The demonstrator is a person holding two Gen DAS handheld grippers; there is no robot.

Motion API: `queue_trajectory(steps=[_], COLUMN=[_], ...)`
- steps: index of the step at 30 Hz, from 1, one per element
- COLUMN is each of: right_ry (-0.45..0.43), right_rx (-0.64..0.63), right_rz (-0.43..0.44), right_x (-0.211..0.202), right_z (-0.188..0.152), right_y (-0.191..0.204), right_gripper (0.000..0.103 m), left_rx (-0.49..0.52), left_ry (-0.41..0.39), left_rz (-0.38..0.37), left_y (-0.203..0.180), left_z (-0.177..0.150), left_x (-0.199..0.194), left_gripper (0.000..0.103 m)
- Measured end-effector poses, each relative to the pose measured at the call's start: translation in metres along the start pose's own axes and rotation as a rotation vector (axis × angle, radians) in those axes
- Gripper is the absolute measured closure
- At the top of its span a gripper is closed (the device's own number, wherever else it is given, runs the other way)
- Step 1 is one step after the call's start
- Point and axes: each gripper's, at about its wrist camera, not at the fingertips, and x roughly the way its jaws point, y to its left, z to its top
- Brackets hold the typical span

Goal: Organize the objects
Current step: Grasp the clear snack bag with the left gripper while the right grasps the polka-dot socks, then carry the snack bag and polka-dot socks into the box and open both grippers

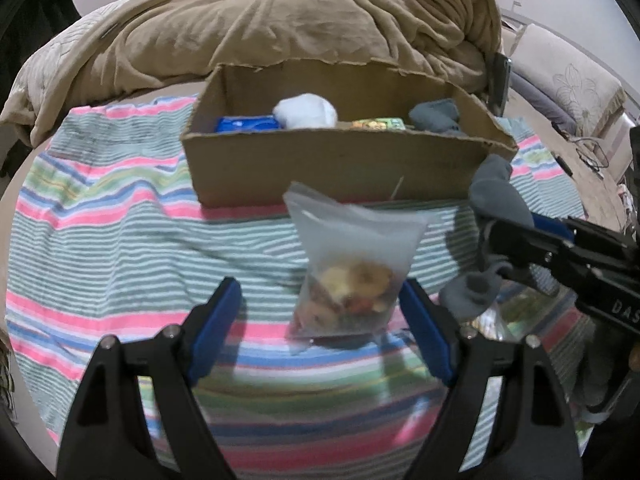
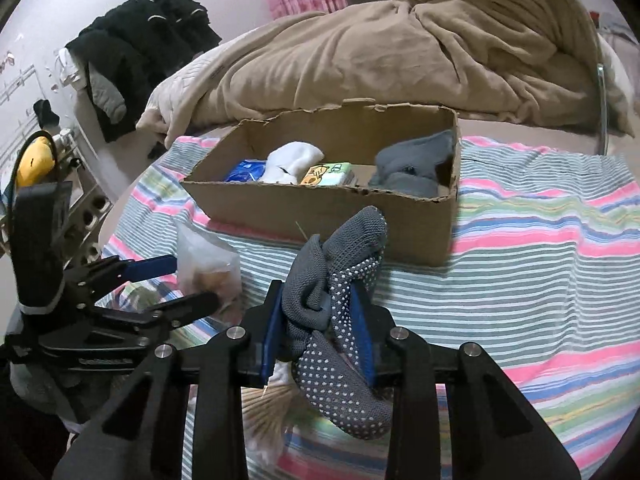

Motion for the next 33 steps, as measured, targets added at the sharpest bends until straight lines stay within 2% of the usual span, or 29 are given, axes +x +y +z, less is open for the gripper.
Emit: queue_trajectory(steps=[4, 6, 13, 15, 18, 28, 33], right_ry=[0.000, -0.005, -0.007, -0.015, -0.031, -0.102, -0.102], right_rx=[0.026, 0.031, 0.057, 0.063, 0.063, 0.070, 0.084], right_rz=[0.017, 0.026, 0.045, 0.050, 0.057, 0.088, 0.095], right_x=[0.001, 0.000, 0.000, -0.001, -0.005, -0.020, -0.023], right_z=[0.000, 0.000, -0.002, -0.002, -0.003, -0.001, 0.005], right_y=[-0.006, -0.006, -0.010, -0.011, -0.011, -0.012, -0.013], right_gripper=[0.069, 0.069, 0.069, 0.069, 0.069, 0.069, 0.069], left_rx=[0.016, 0.034, 0.061, 0.049, 0.027, 0.000, -0.003], left_ry=[-0.010, -0.014, 0.027, 0.032, 0.018, -0.019, -0.056], left_rz=[-0.004, -0.010, -0.019, -0.021, -0.035, -0.066, -0.085], left_y=[-0.004, -0.009, -0.020, -0.018, -0.014, -0.005, 0.000], left_z=[0.000, 0.000, 0.004, 0.004, 0.002, -0.003, 0.004], left_x=[0.000, 0.000, 0.016, 0.017, 0.013, -0.013, -0.032], left_gripper=[0.033, 0.041, 0.042, 0.051, 0.055, 0.056, 0.056])
